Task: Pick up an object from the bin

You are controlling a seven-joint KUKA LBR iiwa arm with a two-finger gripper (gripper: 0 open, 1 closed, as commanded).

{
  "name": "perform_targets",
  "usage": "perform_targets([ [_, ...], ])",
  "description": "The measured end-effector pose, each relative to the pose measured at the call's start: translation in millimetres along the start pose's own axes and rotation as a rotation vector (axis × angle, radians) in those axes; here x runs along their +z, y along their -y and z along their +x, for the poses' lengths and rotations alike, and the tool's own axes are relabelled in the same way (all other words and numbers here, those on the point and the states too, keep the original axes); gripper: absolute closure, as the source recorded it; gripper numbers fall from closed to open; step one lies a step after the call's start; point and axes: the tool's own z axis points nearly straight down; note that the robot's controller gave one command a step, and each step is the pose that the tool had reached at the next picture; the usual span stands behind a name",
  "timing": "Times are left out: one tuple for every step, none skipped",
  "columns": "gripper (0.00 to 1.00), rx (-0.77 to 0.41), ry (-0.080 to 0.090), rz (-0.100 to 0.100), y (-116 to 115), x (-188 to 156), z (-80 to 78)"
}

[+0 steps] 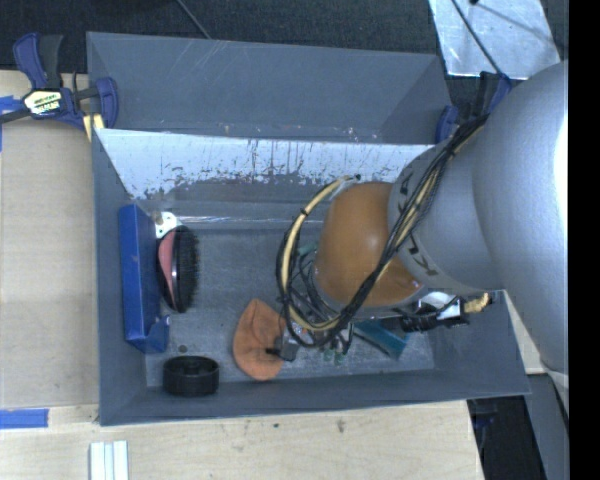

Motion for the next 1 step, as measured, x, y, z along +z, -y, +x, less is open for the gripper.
perform_targets([
  [1.00,-0.014,0.008,-0.004,27.7,-195.7,-9.7],
])
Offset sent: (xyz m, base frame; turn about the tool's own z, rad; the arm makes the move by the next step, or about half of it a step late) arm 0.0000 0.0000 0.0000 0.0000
